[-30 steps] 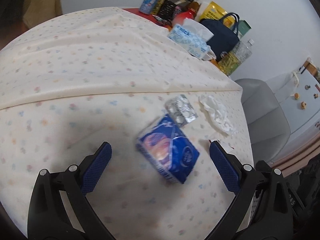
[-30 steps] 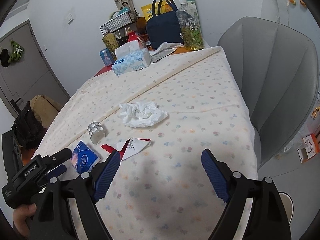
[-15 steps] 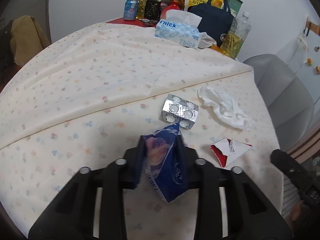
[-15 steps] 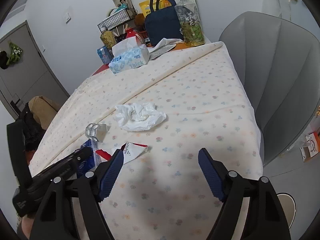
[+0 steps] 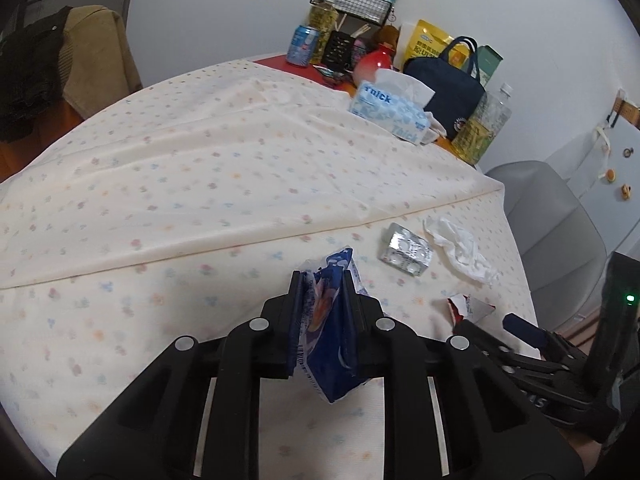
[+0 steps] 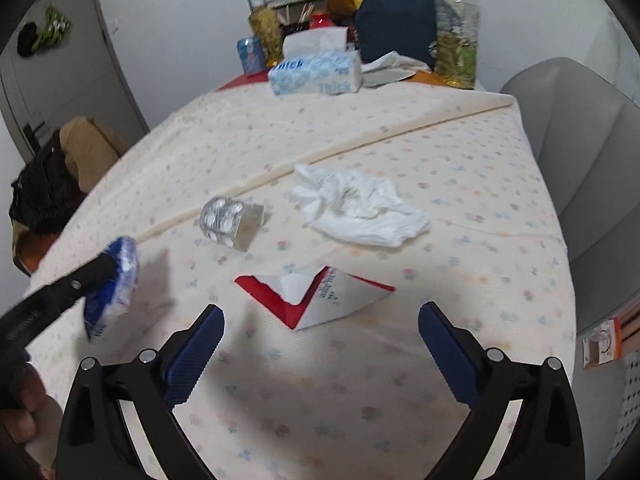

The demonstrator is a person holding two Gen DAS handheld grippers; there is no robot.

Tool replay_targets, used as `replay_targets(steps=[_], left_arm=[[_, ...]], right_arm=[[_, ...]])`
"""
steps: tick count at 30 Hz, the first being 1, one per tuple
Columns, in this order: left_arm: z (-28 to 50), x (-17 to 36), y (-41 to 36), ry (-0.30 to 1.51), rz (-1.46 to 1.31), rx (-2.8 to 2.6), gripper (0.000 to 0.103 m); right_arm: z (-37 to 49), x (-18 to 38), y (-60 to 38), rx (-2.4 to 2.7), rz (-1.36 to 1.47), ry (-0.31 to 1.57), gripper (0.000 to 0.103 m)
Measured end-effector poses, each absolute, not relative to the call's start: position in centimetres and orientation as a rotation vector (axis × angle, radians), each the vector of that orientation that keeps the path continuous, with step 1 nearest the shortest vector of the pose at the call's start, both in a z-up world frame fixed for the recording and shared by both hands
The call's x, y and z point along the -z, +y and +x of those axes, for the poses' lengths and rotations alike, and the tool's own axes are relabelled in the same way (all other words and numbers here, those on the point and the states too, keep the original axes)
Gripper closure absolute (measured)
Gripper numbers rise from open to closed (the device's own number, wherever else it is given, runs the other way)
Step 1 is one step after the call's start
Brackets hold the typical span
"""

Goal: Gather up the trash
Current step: 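Grasp the red-and-white wrapper with the right tool while the left tool holds the box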

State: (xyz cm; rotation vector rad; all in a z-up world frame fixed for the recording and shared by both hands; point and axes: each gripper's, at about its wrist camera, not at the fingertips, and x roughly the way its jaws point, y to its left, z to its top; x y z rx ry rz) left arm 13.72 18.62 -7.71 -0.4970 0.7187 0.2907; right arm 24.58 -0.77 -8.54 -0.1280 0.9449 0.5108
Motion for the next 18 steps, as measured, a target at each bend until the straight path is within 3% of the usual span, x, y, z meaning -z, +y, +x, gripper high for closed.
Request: replay_targets(steps=[7,9,11,12,13,15,18], left_arm=[[12.9,8.0,19.3,0.715,-0.512,-0.297,0.085],[12.8,7.9,19.4,0.704,-0.516,-0.302,0.085],[12.6,7.7,19.4,0.690,-0.517,-0.300,0.085],[12.6,7.6,19.2,0.684,-0.514,-0.297,0.085],[12.5,7.5,19.0,0.681,-0.515,-0.293,0.085],[12.7,7.6,18.5,0.684,-0.523,-0.279,0.084],[12.8,7.3,17.5,0.676,-0.517,-0.262,0.084]], right_arm=[[25.7,9.8,1.4,-0.475,-0.219,0.950,0.011],[25.9,9.6,1.4,-0.479,-0.216,0.925,0.021],[25.8,9.2,1.6,-0.496,-0.220,0.912,0.052],[25.6,8.9,1.4,-0.500,-0.218,0.906,0.056],[25.4,8.6,1.2,-0.503,-0.216,0.895,0.069],[25.0,8.0,0.6,-0.515,-0.205,0.892,0.076],[24.1,7.4,-0.6,-0.514,-0.190,0.870,0.077]])
